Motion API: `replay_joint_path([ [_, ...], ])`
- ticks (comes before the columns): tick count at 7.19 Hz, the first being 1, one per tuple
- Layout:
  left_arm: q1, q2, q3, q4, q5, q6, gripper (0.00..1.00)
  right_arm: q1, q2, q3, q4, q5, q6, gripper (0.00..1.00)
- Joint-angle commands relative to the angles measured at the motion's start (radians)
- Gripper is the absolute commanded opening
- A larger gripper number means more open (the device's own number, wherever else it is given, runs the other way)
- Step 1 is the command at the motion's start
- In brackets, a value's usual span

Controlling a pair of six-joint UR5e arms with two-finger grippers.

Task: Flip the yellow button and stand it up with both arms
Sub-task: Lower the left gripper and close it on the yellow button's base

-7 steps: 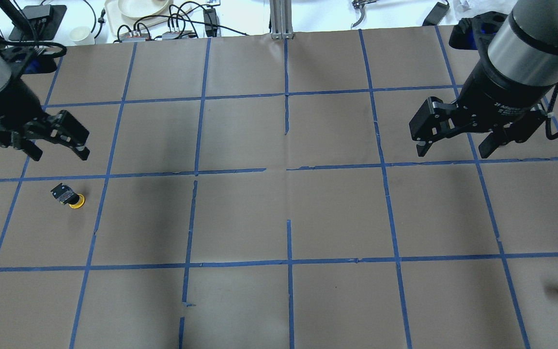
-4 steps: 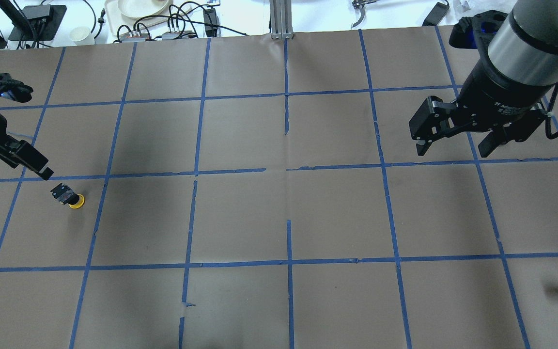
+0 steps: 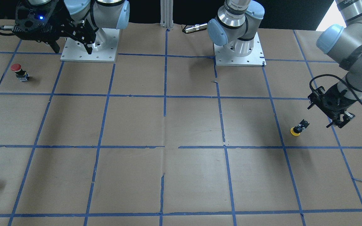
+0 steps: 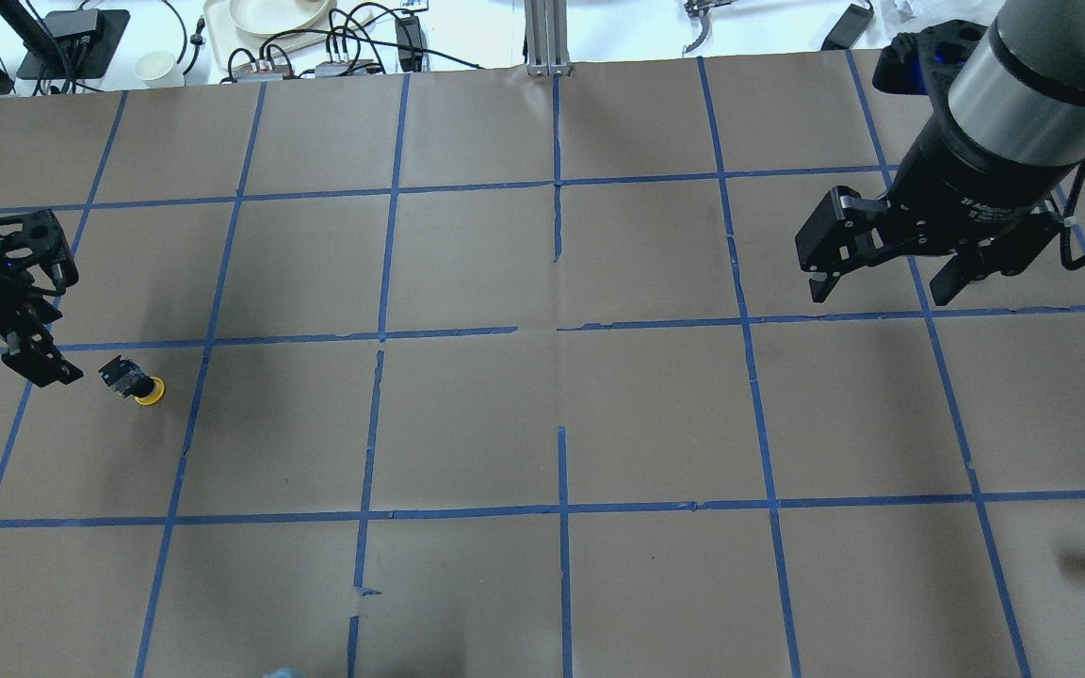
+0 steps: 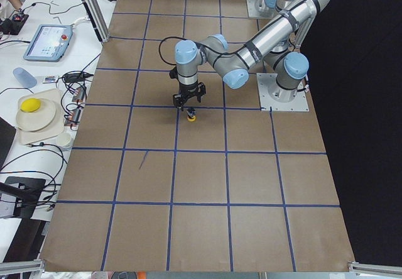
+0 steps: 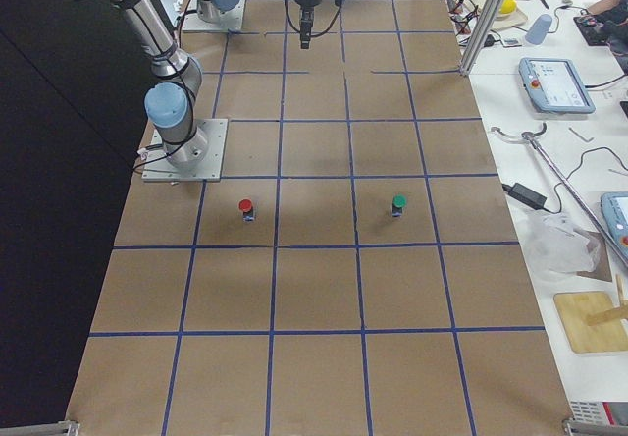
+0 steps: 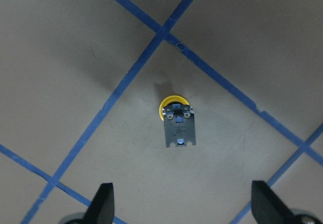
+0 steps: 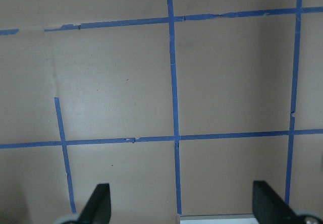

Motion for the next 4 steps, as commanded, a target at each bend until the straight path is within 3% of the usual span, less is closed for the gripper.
replay_joint_path([
  [1,0.007,-0.002,-0.107,0.097,-0.118,0.065,0.94,0.0,0.0,0.001,-0.005,0.003,0.0,1.0],
  [2,0.007,-0.013,-0.134,0.188,-0.119,0.097,0.94,0.0,0.0,0.001,-0.004,0.0,-0.001,1.0],
  [4,0.008,-0.036,-0.138,0.223,-0.113,0.098,0.94,0.0,0.0,0.001,-0.009,0.003,-0.001,1.0],
])
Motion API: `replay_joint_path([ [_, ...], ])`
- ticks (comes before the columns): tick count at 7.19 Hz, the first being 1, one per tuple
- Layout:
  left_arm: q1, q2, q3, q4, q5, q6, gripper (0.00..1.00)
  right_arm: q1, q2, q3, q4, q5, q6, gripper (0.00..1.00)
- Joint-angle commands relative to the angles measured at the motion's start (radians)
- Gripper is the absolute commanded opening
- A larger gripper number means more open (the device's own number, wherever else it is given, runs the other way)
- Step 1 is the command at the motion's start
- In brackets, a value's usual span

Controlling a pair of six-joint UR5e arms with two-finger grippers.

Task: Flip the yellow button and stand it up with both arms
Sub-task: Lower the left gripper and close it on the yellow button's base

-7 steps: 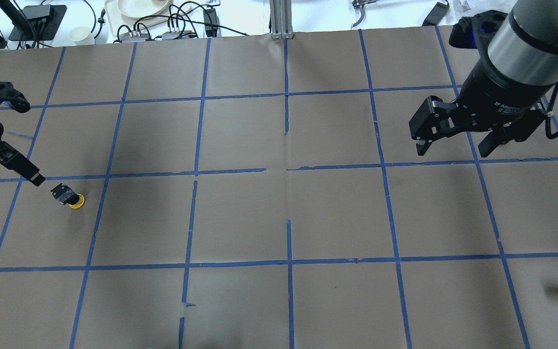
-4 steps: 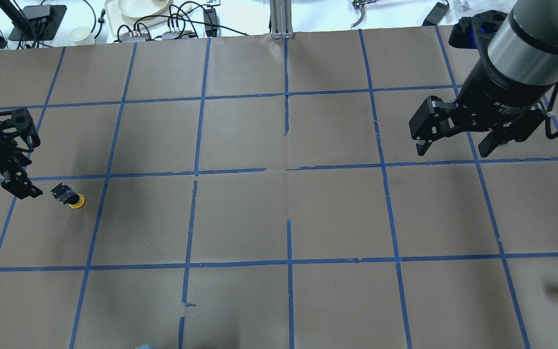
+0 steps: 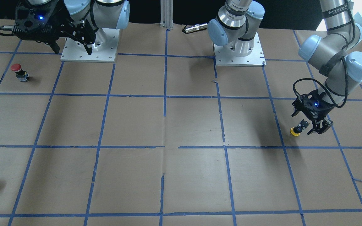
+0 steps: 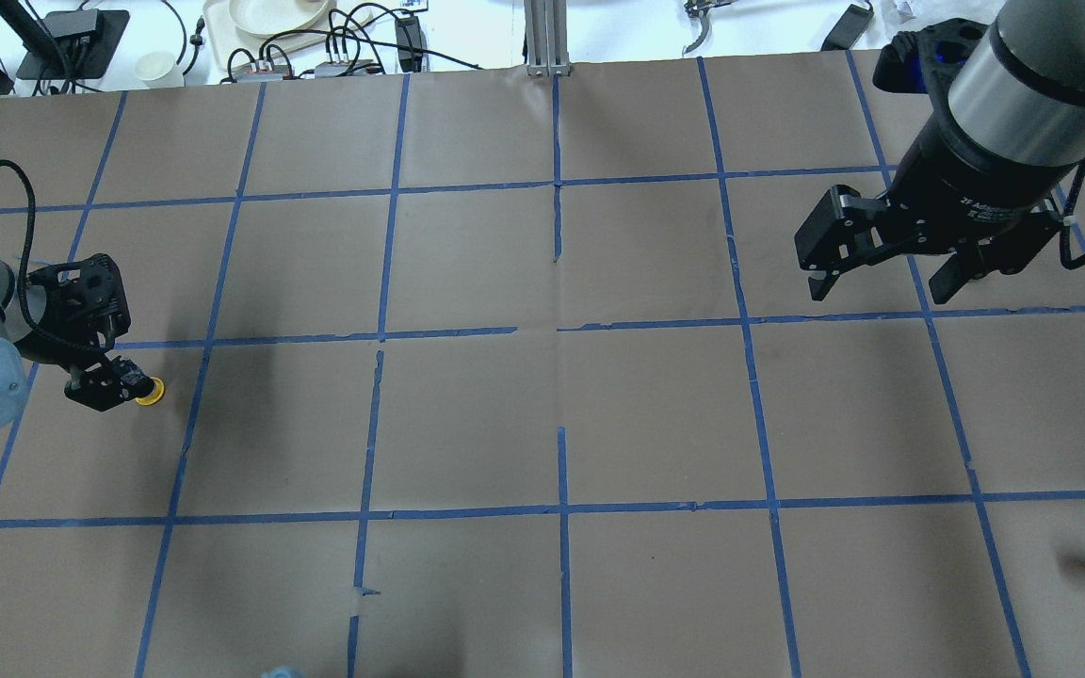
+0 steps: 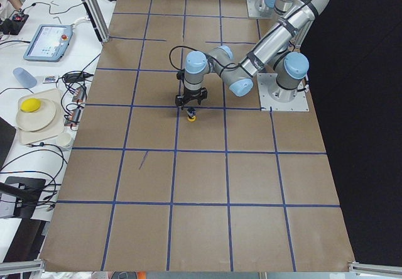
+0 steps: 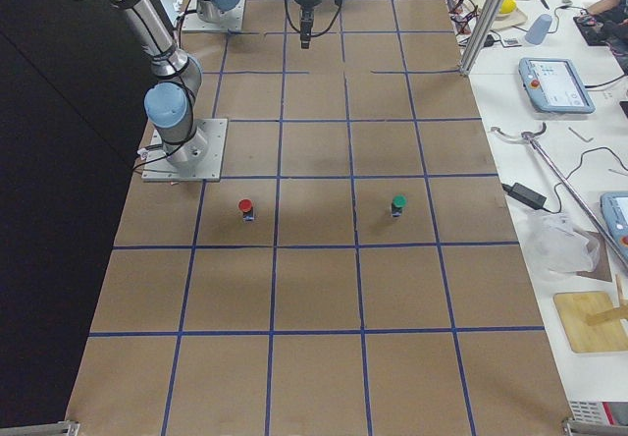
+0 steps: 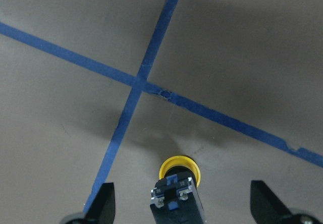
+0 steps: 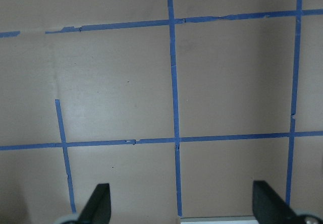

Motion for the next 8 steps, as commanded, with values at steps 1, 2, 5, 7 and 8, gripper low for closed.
replay_joint_path([
  [1,0.019,-0.029,-0.009,0.029,0.006,0.008,0.94,0.0,-0.002,0.0,-0.003,-0.002,0.001,1.0],
  [2,0.042,-0.052,-0.004,0.029,0.007,0.008,0.94,0.0,0.0,0.0,-0.005,-0.004,0.002,1.0],
  [5,0.06,-0.029,-0.003,0.016,0.012,-0.074,0.88,-0.002,0.002,0.006,-0.005,-0.004,-0.005,1.0],
  [7,0.052,-0.006,-0.003,0.012,0.009,-0.087,0.88,-0.002,0.0,0.028,-0.006,-0.01,-0.007,1.0],
  [8,0.052,-0.005,-0.003,0.004,0.0,-0.087,0.83,-0.002,0.0,0.028,-0.006,-0.008,-0.001,1.0],
])
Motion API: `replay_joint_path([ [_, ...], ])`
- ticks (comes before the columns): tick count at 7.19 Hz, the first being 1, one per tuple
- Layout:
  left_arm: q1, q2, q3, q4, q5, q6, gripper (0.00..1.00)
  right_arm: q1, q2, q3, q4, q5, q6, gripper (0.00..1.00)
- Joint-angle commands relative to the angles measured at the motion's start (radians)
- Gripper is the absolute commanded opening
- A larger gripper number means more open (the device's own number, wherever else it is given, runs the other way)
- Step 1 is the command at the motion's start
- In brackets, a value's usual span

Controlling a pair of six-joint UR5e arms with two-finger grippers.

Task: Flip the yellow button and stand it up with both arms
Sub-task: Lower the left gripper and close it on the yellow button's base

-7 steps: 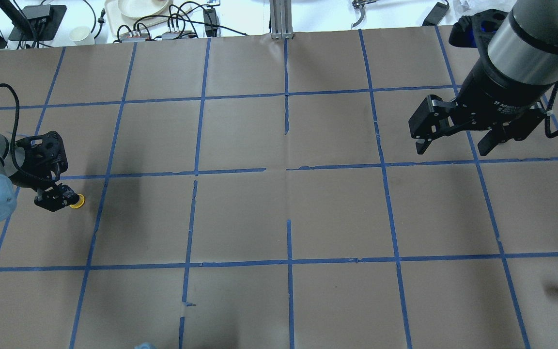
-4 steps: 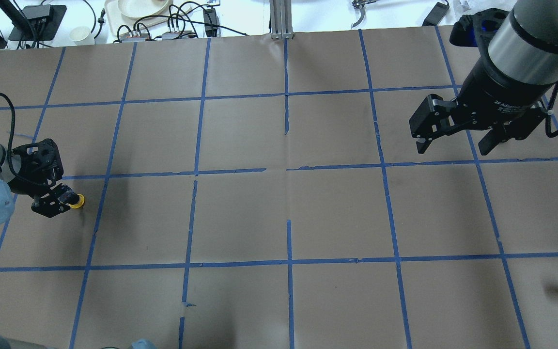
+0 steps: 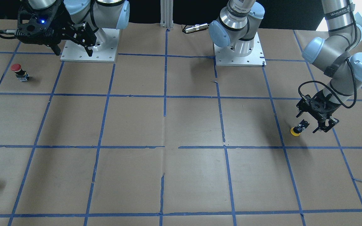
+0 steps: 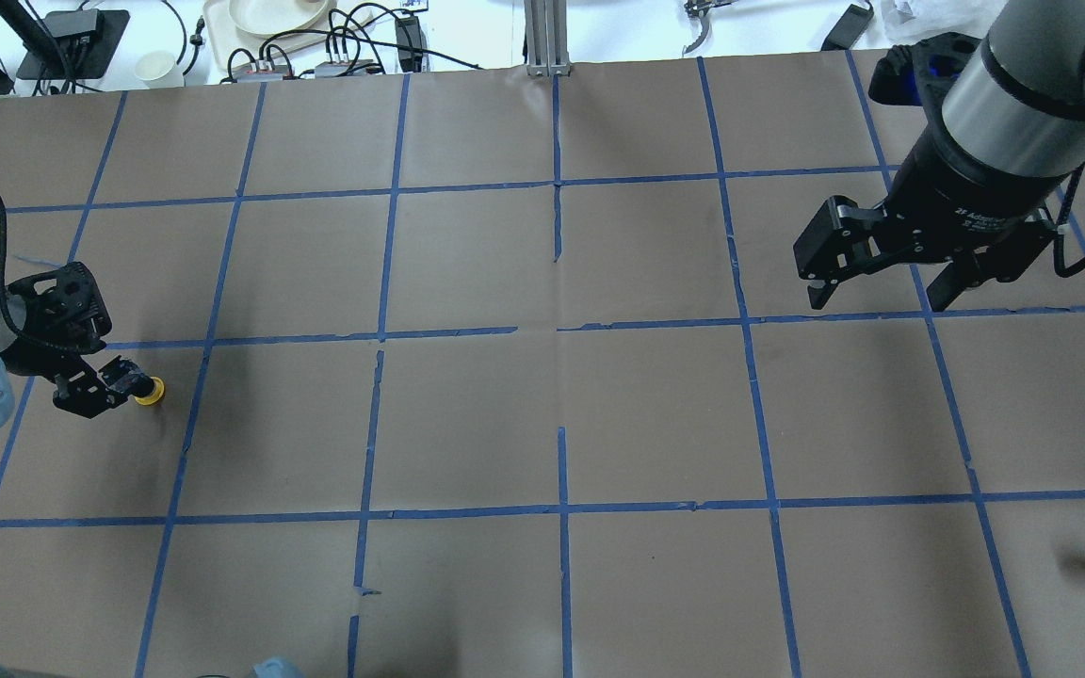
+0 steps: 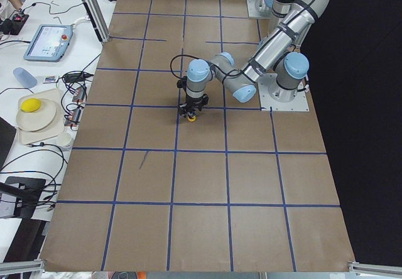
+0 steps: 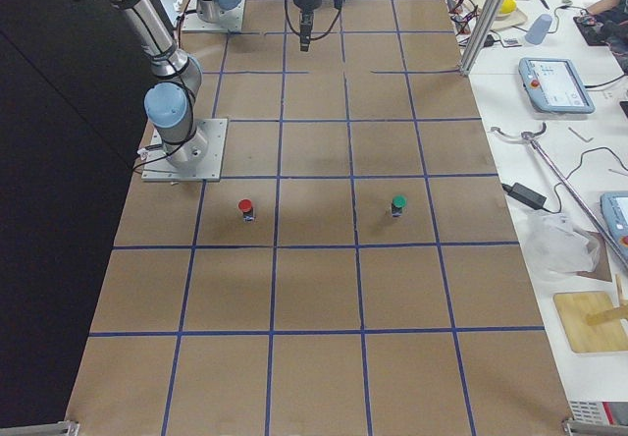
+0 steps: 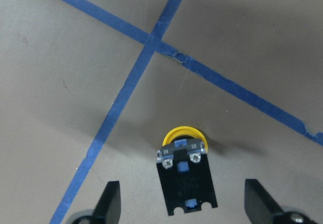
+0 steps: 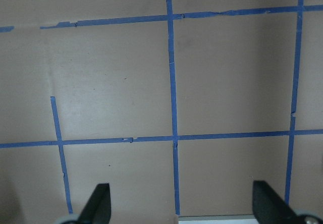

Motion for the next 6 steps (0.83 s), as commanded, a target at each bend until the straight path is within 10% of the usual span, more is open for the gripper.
replay_joint_path([
  [1,-0.001,0.005,-0.003,-0.012,-0.009,-0.003,0.79,0.0,0.0,0.004,0.0,-0.003,0.004,1.0],
  [6,0.008,0.004,0.003,-0.03,-0.058,0.008,0.05,0.0,0.0,0.004,-0.001,0.001,0.004,1.0],
])
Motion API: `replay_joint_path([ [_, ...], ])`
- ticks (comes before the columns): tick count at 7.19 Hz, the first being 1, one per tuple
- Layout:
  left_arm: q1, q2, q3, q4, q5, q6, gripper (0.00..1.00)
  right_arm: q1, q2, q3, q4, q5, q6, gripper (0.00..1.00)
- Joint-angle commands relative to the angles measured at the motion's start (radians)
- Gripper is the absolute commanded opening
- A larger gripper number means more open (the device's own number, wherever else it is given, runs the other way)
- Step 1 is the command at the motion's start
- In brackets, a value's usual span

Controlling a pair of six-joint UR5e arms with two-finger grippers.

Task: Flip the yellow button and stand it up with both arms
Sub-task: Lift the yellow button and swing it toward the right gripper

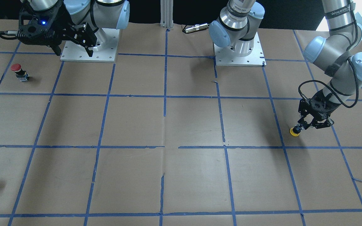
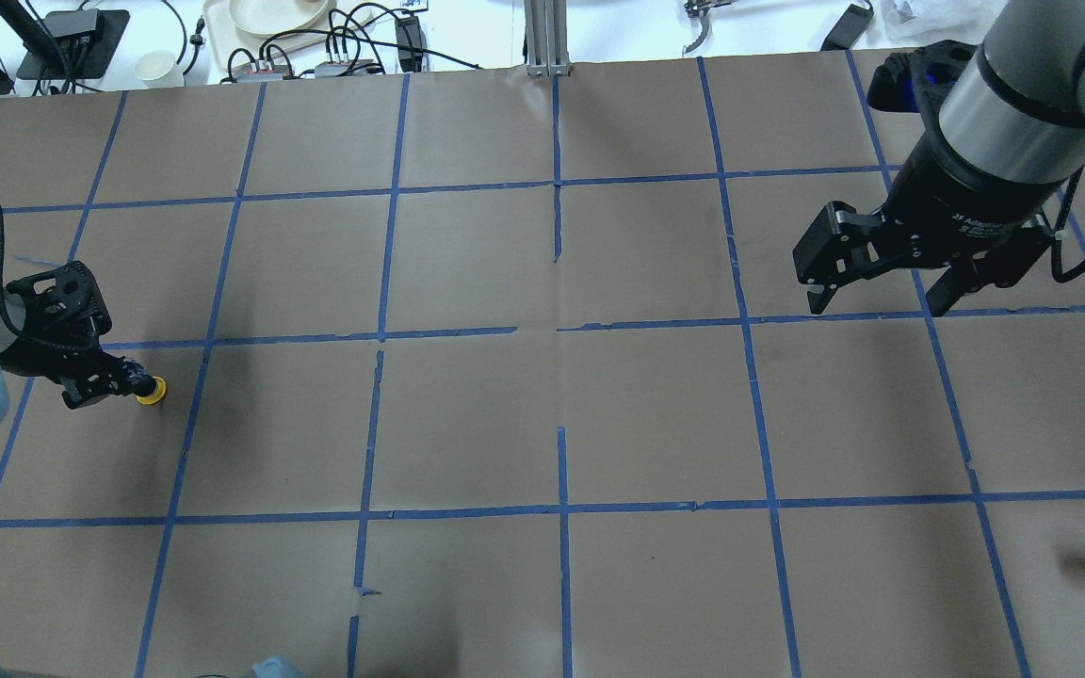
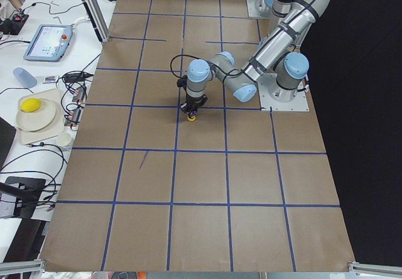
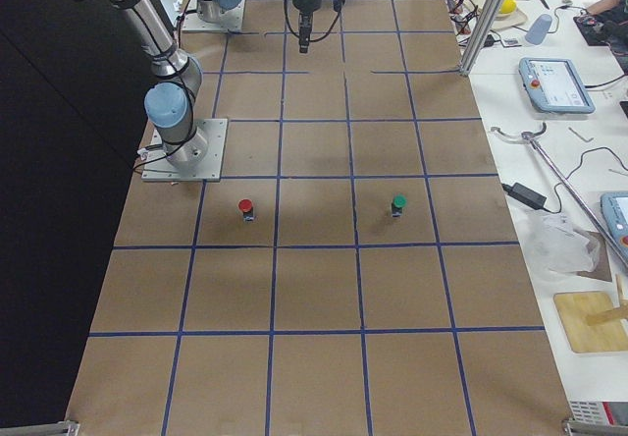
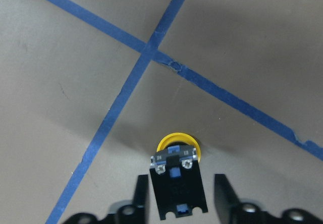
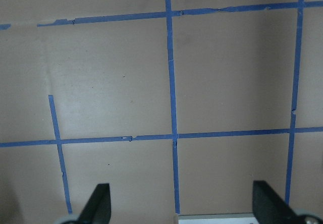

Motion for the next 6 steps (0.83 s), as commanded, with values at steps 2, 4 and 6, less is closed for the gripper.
replay_joint_path([
  [2,0.002,0.009,0.016,-0.123,-0.239,0.014,0.04,0.0,0.0,-0.001,-0.002,-0.002,0.002,1.0],
  [4,-0.022,0.013,0.006,-0.284,-0.575,-0.024,0.02,0.0,0.002,0.001,0.001,-0.006,0.0,1.0],
  [6,-0.084,0.004,-0.011,-0.499,-0.943,-0.084,0.02,-0.005,0.005,0.01,-0.002,0.0,0.029,1.0],
])
